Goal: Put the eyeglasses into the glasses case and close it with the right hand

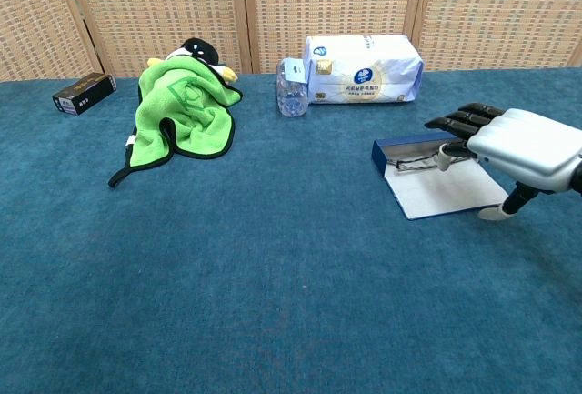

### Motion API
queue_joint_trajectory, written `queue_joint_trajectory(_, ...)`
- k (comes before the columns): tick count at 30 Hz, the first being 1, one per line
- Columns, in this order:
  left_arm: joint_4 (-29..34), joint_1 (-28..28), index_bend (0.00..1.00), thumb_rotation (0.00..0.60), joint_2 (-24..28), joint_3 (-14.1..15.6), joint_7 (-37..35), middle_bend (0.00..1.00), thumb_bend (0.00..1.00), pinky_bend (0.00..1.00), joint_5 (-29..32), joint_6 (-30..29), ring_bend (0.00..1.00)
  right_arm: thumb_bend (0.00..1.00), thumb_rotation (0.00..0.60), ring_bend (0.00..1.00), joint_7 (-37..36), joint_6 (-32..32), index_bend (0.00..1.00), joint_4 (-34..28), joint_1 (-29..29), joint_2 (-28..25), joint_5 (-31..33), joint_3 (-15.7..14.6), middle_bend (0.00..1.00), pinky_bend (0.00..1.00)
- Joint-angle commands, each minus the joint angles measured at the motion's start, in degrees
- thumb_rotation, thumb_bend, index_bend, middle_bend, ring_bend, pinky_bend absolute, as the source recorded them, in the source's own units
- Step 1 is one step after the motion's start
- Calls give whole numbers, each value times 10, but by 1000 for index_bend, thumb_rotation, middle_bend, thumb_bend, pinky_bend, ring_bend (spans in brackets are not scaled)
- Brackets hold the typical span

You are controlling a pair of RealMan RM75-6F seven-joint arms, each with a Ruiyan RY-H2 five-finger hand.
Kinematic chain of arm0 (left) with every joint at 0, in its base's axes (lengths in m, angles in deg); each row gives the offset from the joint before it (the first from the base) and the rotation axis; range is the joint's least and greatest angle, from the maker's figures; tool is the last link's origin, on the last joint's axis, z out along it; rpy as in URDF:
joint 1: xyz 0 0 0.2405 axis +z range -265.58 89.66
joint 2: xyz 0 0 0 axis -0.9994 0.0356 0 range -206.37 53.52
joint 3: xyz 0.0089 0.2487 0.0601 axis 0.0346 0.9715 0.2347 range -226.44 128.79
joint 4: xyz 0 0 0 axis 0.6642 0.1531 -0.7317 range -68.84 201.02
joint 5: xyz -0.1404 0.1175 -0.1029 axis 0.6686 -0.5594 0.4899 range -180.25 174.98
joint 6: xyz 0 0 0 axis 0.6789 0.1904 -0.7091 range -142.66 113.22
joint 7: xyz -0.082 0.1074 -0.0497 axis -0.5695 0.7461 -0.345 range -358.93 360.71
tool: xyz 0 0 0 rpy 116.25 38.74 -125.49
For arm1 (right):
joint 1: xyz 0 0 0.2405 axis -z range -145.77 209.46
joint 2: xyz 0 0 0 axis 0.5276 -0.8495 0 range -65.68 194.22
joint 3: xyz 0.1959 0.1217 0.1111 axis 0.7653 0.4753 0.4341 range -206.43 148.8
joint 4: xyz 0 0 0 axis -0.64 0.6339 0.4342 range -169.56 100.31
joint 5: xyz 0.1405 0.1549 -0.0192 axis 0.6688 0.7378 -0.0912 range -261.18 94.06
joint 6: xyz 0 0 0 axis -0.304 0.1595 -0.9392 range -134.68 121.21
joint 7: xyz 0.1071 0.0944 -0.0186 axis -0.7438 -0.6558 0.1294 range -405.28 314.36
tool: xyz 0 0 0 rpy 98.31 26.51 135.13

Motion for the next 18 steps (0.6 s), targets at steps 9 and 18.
queue_joint_trajectory(9, -1, -1, 0, 600, 0, 0, 0, 0, 8, 0, 2, 3, 0, 260, 600, 0, -4, 0, 316, 11, -2, 11, -3, 4, 44, 0)
queue_joint_trajectory(18, 0, -2, 0, 600, 0, 0, 0, 0, 8, 0, 2, 4, 0, 260, 600, 0, -2, -3, 316, 14, -3, 15, -8, 4, 44, 0)
